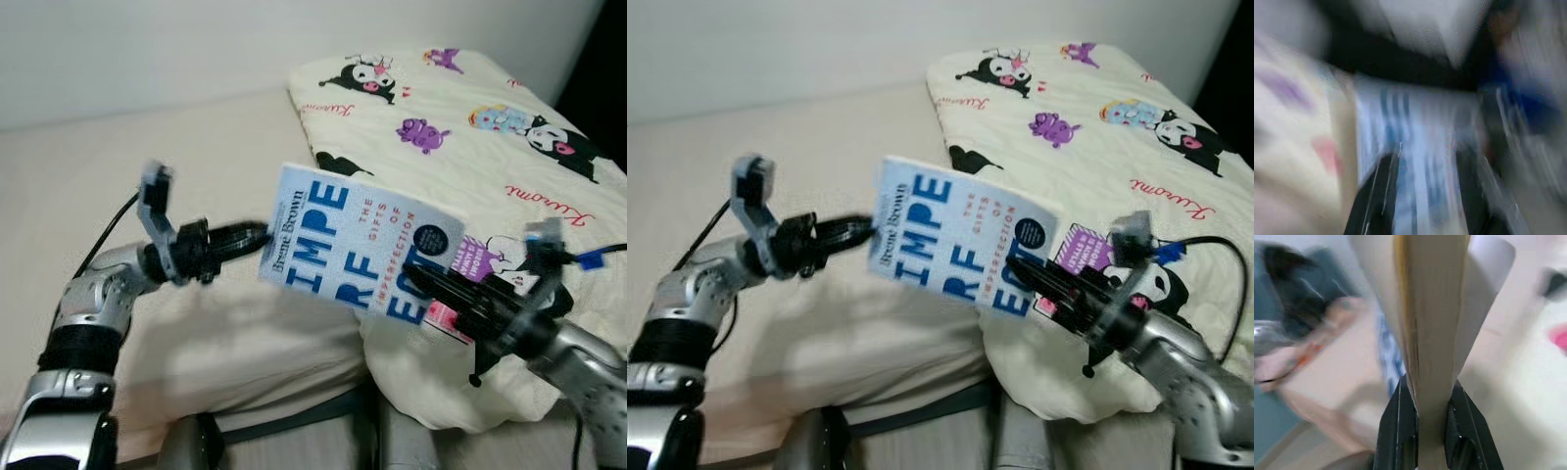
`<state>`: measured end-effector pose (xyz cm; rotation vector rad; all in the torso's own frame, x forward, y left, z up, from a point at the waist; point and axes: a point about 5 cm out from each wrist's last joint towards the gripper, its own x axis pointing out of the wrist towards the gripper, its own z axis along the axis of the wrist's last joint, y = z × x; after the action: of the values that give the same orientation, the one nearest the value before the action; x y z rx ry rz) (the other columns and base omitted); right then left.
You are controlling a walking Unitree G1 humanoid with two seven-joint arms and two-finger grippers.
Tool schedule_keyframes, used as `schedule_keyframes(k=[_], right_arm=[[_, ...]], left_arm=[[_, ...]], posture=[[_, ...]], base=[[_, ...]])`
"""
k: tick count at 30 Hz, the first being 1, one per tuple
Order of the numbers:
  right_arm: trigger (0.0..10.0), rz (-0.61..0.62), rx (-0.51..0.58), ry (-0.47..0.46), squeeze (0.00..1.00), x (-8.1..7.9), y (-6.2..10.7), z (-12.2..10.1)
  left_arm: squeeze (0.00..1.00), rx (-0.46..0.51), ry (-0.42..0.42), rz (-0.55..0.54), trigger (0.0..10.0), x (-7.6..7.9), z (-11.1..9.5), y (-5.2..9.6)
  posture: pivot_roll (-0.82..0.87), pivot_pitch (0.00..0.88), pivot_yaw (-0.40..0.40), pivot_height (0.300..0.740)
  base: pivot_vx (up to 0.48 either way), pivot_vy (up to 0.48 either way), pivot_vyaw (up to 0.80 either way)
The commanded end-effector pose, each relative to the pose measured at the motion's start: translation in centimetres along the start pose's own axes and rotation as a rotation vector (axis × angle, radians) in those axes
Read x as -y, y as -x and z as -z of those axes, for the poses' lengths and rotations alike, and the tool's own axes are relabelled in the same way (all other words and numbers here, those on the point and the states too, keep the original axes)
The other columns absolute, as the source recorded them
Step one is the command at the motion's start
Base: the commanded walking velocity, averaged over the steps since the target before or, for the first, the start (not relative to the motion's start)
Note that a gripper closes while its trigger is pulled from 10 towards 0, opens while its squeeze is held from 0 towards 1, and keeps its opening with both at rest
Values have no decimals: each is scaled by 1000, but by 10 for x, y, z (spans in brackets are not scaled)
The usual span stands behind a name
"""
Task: Clean up the room
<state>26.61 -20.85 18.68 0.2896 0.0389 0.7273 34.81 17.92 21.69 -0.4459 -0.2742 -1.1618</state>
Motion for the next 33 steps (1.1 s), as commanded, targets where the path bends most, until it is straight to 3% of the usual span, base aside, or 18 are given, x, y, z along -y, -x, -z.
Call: schedule_keyframes(k=[1, 2, 3, 5, 7, 8, 9, 10, 11, 13, 14, 15, 16, 20, 21, 23, 27, 33], right_arm=[[0, -1, 23, 20, 0, -2, -2, -2], [0, 5, 19, 31, 0, -3, -5, 1], [0, 5, 19, 31, 0, -3, -5, 1], [0, 22, 33, 37, 0, -2, -8, 2], [0, 22, 33, 37, 0, -2, -8, 2], [0, 62, 75, 27, 0, 2, -9, -3], [0, 62, 75, 27, 0, 2, -9, -3], [0, 91, 110, 29, 0, 6, -10, -8], [0, 91, 110, 29, 0, 6, -10, -8], [0, 106, 150, 32, 0, 8, -11, -14], [0, 104, 178, 29, 0, 8, -12, -17], [0, 104, 178, 29, 0, 8, -12, -17], [0, 88, 192, 26, 0, 6, -15, -17], [0, 72, 204, 21, 0, 2, -20, -15], [0, 62, 206, 19, 0, 0, -23, -13], [0, 62, 206, 19, 0, 0, -23, -13], [0, 53, 208, 10, 0, -2, -27, -11], [0, 55, 216, 9, 0, -4, -28, -10]], left_arm=[[1000, 59, 23, -101, 10000, -7, 1, 13], [1000, 139, 71, -198, 10000, -14, 4, 22], [1000, 139, 71, -198, 10000, -14, 4, 22], [1000, 243, 146, -386, 10000, -26, 16, 47], [1000, 243, 146, -386, 10000, -26, 16, 47], [1000, 283, 158, -573, 10000, -34, 23, 66], [1000, 283, 158, -573, 10000, -34, 23, 66], [1000, 307, 182, -741, 10000, -39, 33, 83], [1000, 307, 182, -741, 10000, -39, 33, 83], [1000, 284, 187, -872, 10000, -41, 43, 95], [506, 239, 192, -950, 10000, -40, 54, 102], [506, 239, 192, -950, 10000, -40, 54, 102], [0, 178, 192, -955, 10000, -35, 68, 99], [0, 110, 167, -945, 10000, -29, 82, 92], [0, 43, 82, -943, 10000, -28, 86, 85], [0, 43, 82, -943, 10000, -28, 86, 85], [0, -71, -111, -995, 10000, -33, 80, 77], [0, -110, -133, -1071, 10000, -36, 82, 81]], posture=[[-163, 143, 74, 530], [-162, 144, 73, 530], [-162, 144, 73, 530], [-158, 145, 71, 530], [-158, 145, 71, 530], [-155, 144, 72, 530], [-155, 144, 72, 530], [-150, 145, 73, 530], [-150, 145, 73, 530], [-146, 145, 73, 530], [-140, 146, 73, 535], [-140, 146, 73, 535], [-131, 146, 71, 540], [-129, 145, 71, 550], [-129, 147, 72, 560], [-129, 147, 72, 560], [-128, 146, 78, 580], [-129, 147, 82, 600]], base=[[0, 0, 0], [0, 0, 0], [0, 0, 0], [0, 0, 0], [0, 0, 0], [0, 0, 0], [0, 0, 0], [0, 0, 0], [0, 0, 0], [0, 0, 0], [0, 0, 0], [0, 0, 0], [0, 0, 0], [0, 0, 0], [0, 0, 0], [0, 0, 0], [0, 0, 0], [0, 0, 0]])
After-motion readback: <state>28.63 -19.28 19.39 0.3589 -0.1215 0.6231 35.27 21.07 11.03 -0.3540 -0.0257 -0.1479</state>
